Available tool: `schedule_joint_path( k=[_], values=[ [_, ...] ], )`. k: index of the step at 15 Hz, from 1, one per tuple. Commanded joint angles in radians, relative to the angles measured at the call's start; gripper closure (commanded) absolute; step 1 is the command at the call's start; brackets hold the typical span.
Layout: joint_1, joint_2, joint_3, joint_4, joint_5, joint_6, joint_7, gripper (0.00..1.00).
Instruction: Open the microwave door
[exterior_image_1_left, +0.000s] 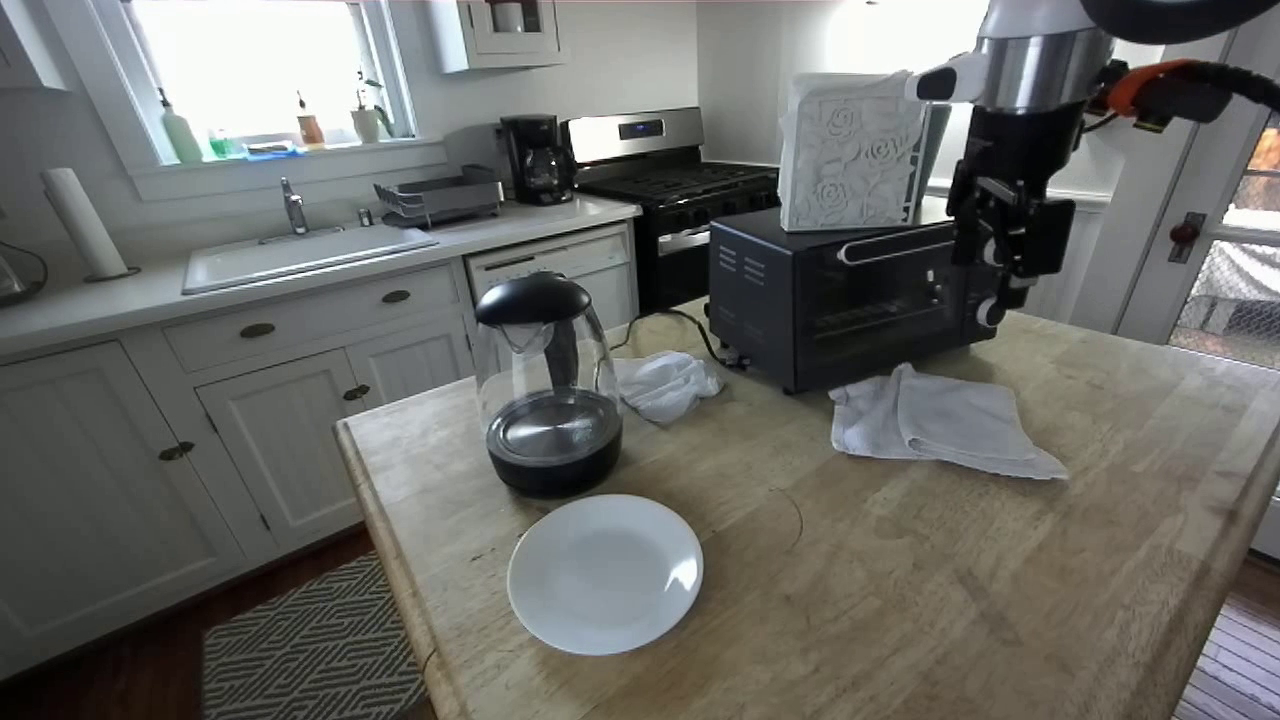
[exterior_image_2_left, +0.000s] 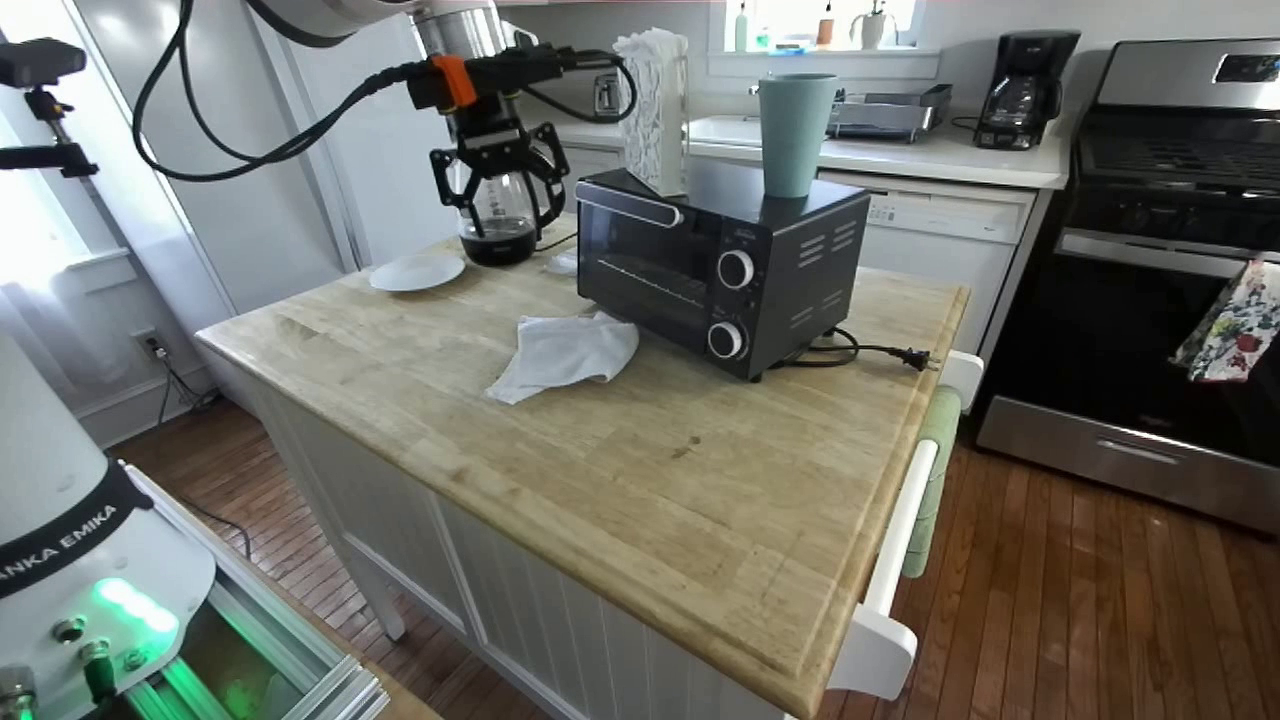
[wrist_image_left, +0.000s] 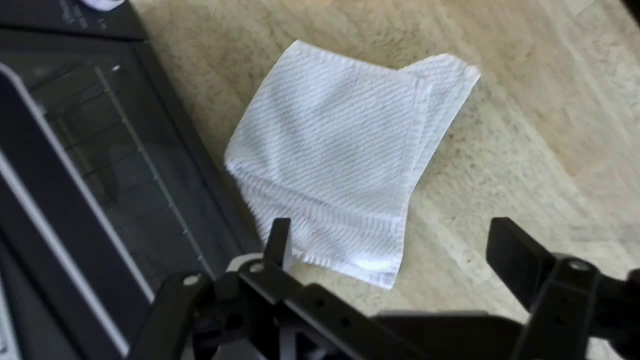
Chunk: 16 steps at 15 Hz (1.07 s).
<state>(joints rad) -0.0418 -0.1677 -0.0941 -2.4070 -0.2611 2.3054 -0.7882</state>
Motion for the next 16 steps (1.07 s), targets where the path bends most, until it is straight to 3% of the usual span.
schedule_joint_path(
  k=[1, 9, 14, 16],
  values=[
    [0.004, -0.006, -0.021, -0.011, -0.002, 0.163, -0.113, 0.0],
    [-0.021, 0.085, -0.019, -0.02, -0.093, 0.467, -0.219, 0.0],
    [-0.044, 0.134, -0.025, -0.016, -0.132, 0.542, -0.215, 0.0],
    [-0.051, 0.141, -0.026, -0.013, -0.145, 0.522, -0.202, 0.0]
  ],
)
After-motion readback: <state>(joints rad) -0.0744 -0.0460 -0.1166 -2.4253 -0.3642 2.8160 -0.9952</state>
